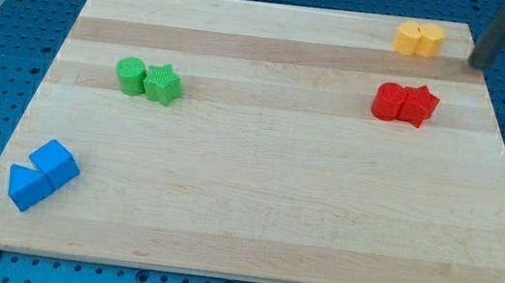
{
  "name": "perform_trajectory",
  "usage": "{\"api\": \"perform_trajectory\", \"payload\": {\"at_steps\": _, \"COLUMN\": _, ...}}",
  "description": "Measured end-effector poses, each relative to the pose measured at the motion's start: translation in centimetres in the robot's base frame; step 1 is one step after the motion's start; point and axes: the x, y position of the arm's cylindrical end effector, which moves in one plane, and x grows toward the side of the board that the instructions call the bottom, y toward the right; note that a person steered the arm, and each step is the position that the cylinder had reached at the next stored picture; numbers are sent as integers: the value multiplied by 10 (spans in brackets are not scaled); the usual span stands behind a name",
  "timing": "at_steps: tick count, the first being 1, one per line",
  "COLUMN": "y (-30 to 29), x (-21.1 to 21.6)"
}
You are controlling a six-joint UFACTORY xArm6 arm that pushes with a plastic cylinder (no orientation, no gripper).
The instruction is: Push the yellow blocks to the center of the board
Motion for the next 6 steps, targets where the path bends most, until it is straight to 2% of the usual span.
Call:
{"api": "perform_trajectory", "payload": {"at_steps": 1, "y": -17, "x": -16}}
{"api": "perform_trajectory", "payload": {"at_steps": 6, "y": -130, "x": -16}}
